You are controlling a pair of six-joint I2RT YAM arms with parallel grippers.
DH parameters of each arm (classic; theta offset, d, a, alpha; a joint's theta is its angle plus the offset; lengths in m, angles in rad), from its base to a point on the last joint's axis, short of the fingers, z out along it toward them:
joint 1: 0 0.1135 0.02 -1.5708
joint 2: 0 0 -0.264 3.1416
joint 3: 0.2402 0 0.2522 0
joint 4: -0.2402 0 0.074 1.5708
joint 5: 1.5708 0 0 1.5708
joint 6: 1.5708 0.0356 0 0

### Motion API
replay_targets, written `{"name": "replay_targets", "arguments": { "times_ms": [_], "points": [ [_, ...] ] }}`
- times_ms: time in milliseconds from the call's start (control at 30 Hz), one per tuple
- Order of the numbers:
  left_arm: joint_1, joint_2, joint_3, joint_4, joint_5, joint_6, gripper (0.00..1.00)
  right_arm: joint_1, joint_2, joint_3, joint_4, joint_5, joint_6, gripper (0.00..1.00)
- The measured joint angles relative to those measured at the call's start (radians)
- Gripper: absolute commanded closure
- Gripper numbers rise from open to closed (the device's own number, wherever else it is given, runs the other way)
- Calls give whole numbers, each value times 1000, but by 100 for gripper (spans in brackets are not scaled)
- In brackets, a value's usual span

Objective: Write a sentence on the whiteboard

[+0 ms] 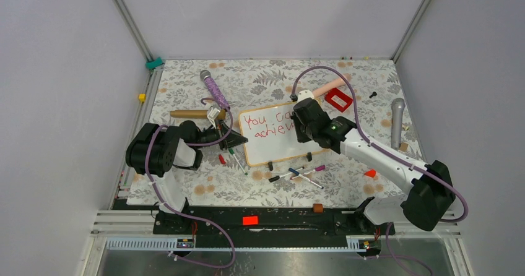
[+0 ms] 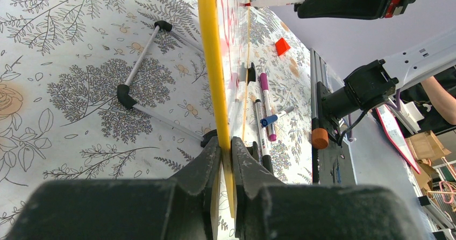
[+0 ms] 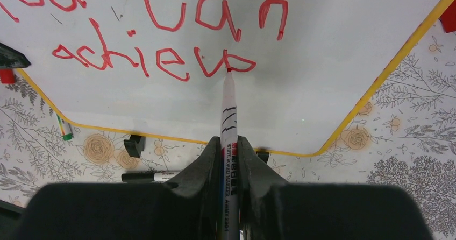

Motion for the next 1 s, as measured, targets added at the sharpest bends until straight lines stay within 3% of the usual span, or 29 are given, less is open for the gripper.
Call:
{"name": "replay_targets", "arguments": {
  "times_ms": [1000],
  "points": [
    [0,0,0,0,0,0,100,-1,-48,-26,-54,61,11,100]
  ]
}}
